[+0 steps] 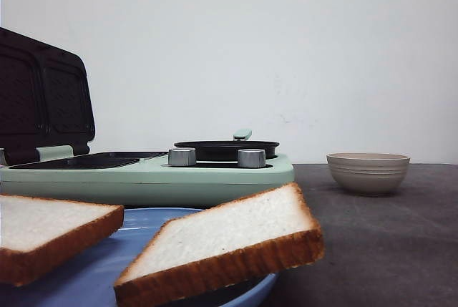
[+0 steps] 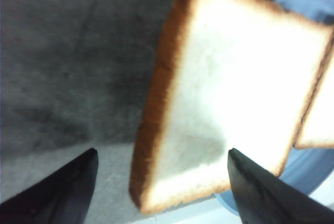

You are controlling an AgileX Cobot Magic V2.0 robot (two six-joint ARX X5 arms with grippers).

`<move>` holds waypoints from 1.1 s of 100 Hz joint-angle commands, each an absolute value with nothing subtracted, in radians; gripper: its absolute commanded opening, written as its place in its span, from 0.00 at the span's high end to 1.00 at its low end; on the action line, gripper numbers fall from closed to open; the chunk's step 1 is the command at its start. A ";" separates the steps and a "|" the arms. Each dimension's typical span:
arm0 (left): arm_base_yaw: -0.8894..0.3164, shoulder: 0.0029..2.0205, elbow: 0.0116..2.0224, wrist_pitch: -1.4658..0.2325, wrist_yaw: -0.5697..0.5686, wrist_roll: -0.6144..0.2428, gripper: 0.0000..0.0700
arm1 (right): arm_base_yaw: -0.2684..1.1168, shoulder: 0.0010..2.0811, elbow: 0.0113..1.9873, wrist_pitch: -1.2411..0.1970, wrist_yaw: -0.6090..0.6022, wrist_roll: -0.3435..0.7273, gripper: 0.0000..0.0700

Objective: Make breakfast with bread and shrimp
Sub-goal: 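Reach the left gripper to the bread slice nearest it and grasp it, then lift the bread slice with the left gripper over the sandwich maker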

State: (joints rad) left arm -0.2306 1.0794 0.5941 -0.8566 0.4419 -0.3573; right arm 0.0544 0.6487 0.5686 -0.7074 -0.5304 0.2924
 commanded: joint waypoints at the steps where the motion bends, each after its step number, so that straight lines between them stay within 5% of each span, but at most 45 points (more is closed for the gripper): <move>1: -0.250 1.104 0.612 -0.838 0.443 -0.354 0.39 | 0.058 0.652 0.585 -0.703 -0.535 0.280 0.50; 63: -0.309 1.144 0.612 -0.741 0.444 -0.391 0.39 | 0.058 0.652 0.585 -0.703 -0.535 0.280 0.50; 94: -0.324 1.144 0.612 -0.715 0.530 -0.398 0.40 | 0.058 0.652 0.585 -0.702 -0.535 0.279 0.50; 100: -0.327 1.144 0.612 -0.715 0.530 -0.398 0.48 | 0.058 0.652 0.585 -0.702 -0.535 0.279 0.50; 110: -0.328 1.144 0.612 -0.715 0.529 -0.398 0.82 | 0.058 0.652 0.585 -0.702 -0.535 0.279 0.50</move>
State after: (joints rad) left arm -0.3233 1.1324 0.5995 -0.7208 0.5247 -0.3920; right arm 0.0544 0.6487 0.5686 -0.7074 -0.5304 0.2916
